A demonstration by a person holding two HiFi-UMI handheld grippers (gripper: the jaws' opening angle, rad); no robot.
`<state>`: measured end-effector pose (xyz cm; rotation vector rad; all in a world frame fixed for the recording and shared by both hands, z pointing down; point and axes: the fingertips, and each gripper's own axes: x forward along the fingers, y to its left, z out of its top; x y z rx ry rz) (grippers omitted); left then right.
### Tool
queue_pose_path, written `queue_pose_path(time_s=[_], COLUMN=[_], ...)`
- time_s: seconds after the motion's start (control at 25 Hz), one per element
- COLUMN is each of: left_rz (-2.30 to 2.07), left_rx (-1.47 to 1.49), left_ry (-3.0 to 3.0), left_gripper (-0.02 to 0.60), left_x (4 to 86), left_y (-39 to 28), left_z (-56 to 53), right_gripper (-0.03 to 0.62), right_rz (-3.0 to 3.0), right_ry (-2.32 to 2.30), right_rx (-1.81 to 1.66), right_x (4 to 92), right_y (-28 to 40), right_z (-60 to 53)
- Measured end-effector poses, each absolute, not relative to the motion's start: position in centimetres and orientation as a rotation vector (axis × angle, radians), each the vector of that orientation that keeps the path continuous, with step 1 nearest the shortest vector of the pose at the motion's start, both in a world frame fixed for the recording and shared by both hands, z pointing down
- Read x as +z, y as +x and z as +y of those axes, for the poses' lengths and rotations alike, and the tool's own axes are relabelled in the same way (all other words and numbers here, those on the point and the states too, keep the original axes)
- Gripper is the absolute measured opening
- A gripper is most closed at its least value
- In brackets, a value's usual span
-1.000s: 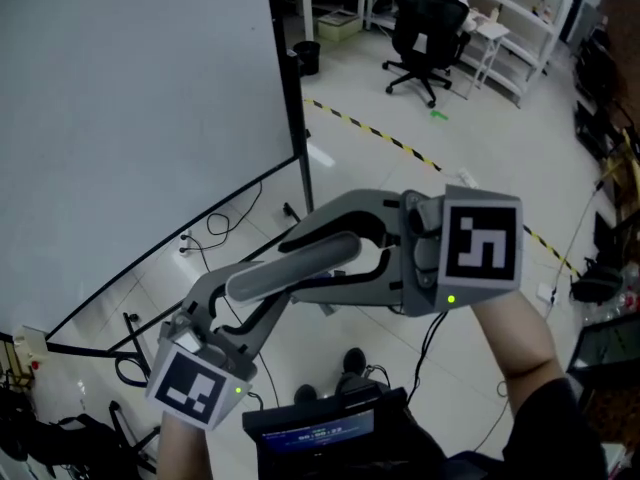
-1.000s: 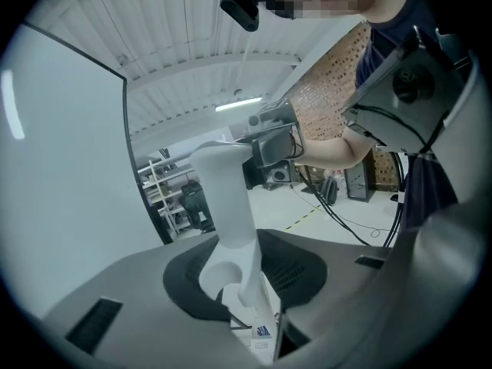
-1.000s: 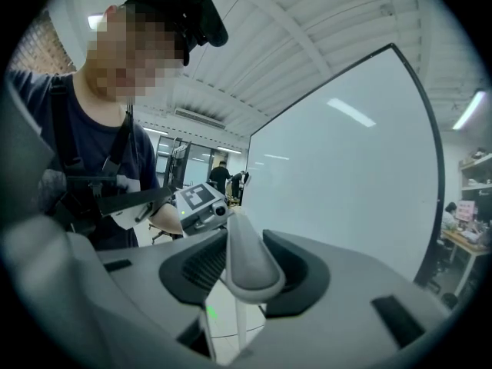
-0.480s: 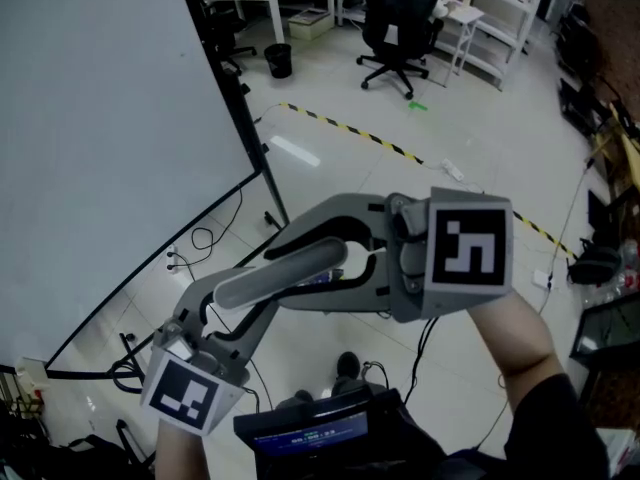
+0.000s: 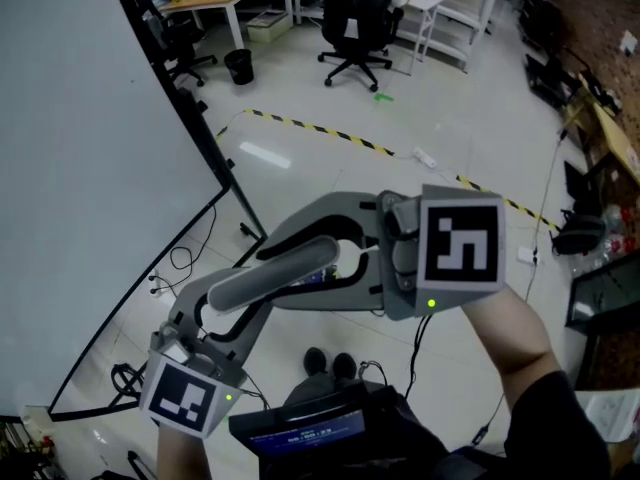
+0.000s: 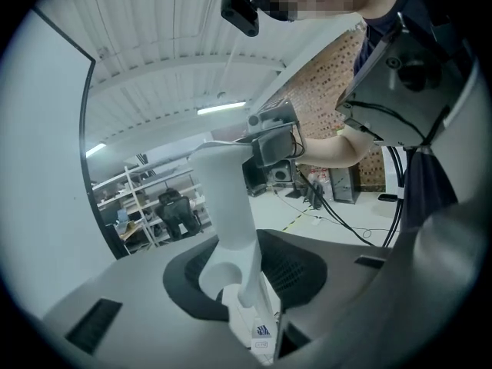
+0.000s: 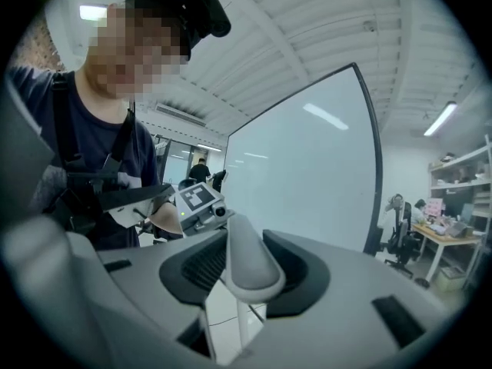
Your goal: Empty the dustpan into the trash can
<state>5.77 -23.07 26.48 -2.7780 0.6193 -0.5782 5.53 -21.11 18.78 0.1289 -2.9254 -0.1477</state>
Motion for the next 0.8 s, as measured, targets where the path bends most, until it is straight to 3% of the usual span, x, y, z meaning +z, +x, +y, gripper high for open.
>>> queue_pose_path(time_s=[0.8], left_rz=[0.33], left_rx=[-0.371], left_ry=[-2.847], left_gripper=[0.104], left_x=[26.6], left_y=[8.8], left_z=[-27.6], right_gripper=[0.153], right_rz=[-2.883], right_ry=[0.368], right_rx=[-0.006], right_x=[19.3], right_y=[7.7], right_z=[-26.3])
